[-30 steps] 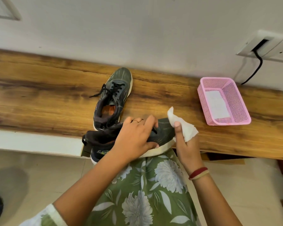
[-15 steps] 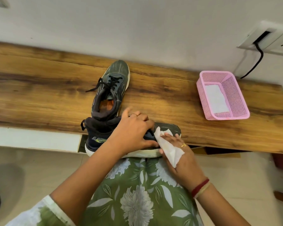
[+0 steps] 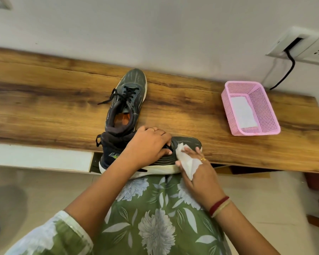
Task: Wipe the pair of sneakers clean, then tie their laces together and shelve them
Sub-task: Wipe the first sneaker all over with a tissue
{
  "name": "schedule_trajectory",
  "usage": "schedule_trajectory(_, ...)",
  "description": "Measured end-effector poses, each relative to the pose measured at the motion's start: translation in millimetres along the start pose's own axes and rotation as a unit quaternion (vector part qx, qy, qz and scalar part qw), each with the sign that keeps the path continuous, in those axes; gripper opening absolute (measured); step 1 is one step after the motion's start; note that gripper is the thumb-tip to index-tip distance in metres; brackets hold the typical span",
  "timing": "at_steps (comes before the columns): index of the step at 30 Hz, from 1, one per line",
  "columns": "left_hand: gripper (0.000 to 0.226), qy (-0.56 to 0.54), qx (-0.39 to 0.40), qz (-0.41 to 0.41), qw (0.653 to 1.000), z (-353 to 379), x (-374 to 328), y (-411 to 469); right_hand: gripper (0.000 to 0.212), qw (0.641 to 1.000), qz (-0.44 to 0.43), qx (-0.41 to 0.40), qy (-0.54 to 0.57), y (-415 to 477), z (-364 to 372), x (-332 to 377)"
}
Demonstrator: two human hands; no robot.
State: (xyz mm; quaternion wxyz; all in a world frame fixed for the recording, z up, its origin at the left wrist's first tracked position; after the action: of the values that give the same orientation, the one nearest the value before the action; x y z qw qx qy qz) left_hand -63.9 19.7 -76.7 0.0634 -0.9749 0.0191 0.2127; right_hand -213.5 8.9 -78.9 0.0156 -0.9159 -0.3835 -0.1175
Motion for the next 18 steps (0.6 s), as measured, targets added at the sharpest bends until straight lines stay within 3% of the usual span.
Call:
schedule_trajectory(5, 0.03, -0.044, -0.005, -0.023, 0.999, 1.7, 4.6, 1.2, 0.053, 0.999, -0.008, -0.007, -0.045, 15.2, -17.1, -27.1)
schedule_trajectory(9, 0.03, -0.035, -0.012, -0.017, 0.999, 3.6, 4.6, -1.2, 0.051, 0.996, -0.083, 0.011, 0.008, 5.9, -15.0, -5.2)
schedule_trajectory(13, 0.028, -0.039, -0.036, -0.013, 0.999, 3.2, 3.1, -2.8, 0.055, 0.999, -0.034, -0.019, 0.008, 5.1, -23.5, -14.7)
schedule_trajectory(15, 0.028, -0.035, -0.037, -0.01, 0.999, 4.1, 2.9, -3.6, 0.046, 0.998, -0.052, -0.04, -0.016, 0.3, -22.8, -3.2)
schedule_trajectory(18, 0.029, -0.032, -0.032, -0.007, 0.999, 5.2, 3.5, -3.3, 0.051, 0.996, -0.08, -0.044, -0.005, -5.8, -18.5, 4.0)
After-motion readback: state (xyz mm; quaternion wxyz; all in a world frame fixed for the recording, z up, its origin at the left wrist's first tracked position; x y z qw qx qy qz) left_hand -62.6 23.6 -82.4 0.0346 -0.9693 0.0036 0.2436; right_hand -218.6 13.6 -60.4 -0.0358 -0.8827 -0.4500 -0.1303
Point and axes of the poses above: each hand's wrist, its own y-axis towards the middle knuckle, its own z-axis out of the palm, x = y × z, the point moved 6 cm from there along y, towards the middle knuckle, and after that the axes turned 11 degrees about -y, right-handed, at the moved point
